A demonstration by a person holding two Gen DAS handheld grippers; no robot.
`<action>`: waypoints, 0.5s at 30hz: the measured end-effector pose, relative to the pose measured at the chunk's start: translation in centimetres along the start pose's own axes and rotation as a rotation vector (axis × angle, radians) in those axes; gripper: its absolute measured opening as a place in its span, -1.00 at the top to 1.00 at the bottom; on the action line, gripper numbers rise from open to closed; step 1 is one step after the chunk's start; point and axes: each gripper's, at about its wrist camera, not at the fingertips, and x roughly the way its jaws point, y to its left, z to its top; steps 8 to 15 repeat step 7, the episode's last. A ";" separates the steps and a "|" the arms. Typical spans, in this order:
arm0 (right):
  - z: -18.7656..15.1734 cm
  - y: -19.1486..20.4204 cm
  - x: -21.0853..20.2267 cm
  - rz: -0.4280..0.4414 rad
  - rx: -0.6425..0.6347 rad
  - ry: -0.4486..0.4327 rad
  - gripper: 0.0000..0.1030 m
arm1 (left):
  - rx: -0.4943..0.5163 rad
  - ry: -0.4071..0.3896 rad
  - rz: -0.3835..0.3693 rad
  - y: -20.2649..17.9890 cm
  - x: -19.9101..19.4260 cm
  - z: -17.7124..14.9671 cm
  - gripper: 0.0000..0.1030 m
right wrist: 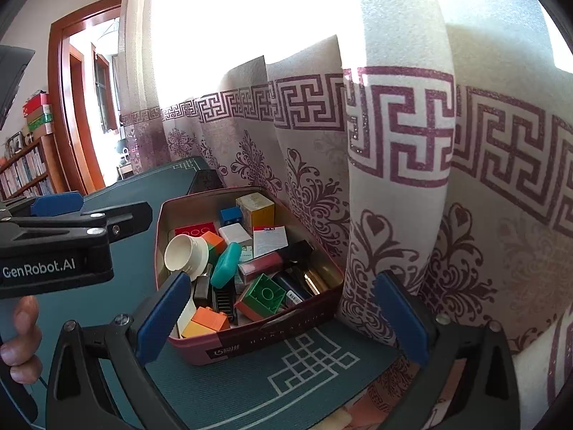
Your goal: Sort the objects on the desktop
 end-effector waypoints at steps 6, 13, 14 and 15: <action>-0.2 0.1 0.9 0.016 0.024 0.025 -1.00 | -0.016 0.012 -0.033 0.6 0.7 -0.2 -0.95; -0.3 0.3 0.9 0.025 0.027 0.024 -1.00 | -0.017 0.012 -0.027 0.9 0.7 -0.3 -0.94; -0.3 0.3 0.9 0.025 0.027 0.024 -1.00 | -0.017 0.012 -0.027 0.9 0.7 -0.3 -0.94; -0.3 0.3 0.9 0.025 0.027 0.024 -1.00 | -0.017 0.012 -0.027 0.9 0.7 -0.3 -0.94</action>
